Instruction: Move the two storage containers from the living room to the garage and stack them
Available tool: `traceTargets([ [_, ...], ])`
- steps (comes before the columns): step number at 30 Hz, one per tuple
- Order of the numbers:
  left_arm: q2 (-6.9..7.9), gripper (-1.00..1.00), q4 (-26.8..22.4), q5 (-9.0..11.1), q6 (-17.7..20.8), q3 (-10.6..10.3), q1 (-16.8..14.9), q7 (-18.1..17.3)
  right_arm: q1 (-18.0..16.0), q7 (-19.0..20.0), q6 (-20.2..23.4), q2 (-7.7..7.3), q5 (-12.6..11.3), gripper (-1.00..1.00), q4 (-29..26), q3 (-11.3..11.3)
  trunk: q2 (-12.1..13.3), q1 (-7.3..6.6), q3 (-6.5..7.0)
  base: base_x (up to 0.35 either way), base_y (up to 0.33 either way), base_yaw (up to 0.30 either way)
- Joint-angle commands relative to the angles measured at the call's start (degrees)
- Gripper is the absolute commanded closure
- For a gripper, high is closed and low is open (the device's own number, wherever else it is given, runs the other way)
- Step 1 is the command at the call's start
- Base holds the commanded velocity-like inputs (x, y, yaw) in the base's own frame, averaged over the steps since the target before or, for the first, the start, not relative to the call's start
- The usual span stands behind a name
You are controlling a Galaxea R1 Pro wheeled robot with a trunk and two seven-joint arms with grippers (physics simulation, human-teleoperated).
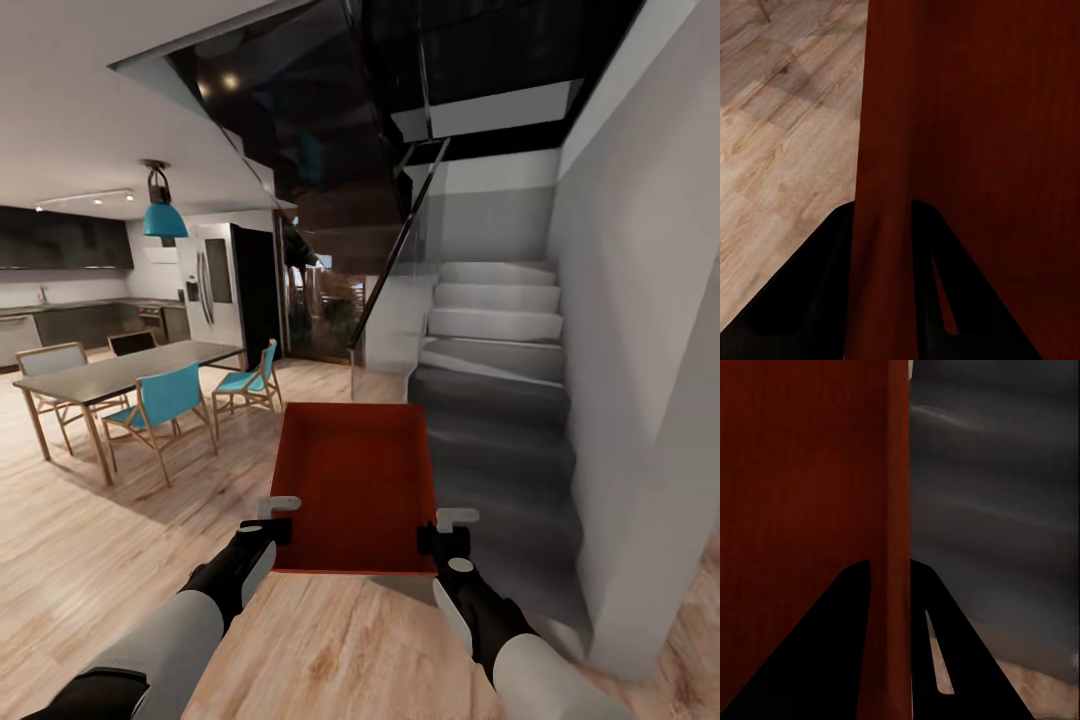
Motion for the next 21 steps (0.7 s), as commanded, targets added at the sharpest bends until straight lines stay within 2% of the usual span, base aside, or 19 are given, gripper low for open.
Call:
traceTargets([
  [1, 0.43, 1.00, 0.0, 0.1, 0.5, -0.3, 0.0, 0.6, -0.1, -2.9, -0.2, -0.12, 0.7, 1.00, -0.2, -2.5, -0.1, 0.01, -0.08, 0.000, 0.000, -0.283],
  [21, 0.43, 1.00, 0.0, 0.1, 0.4, -0.3, 0.0, 0.6, -0.1, -2.9, -0.1, -0.12, 0.7, 1.00, -0.2, -2.5, -0.1, 0.01, -0.08, 0.000, 0.000, -0.283],
])
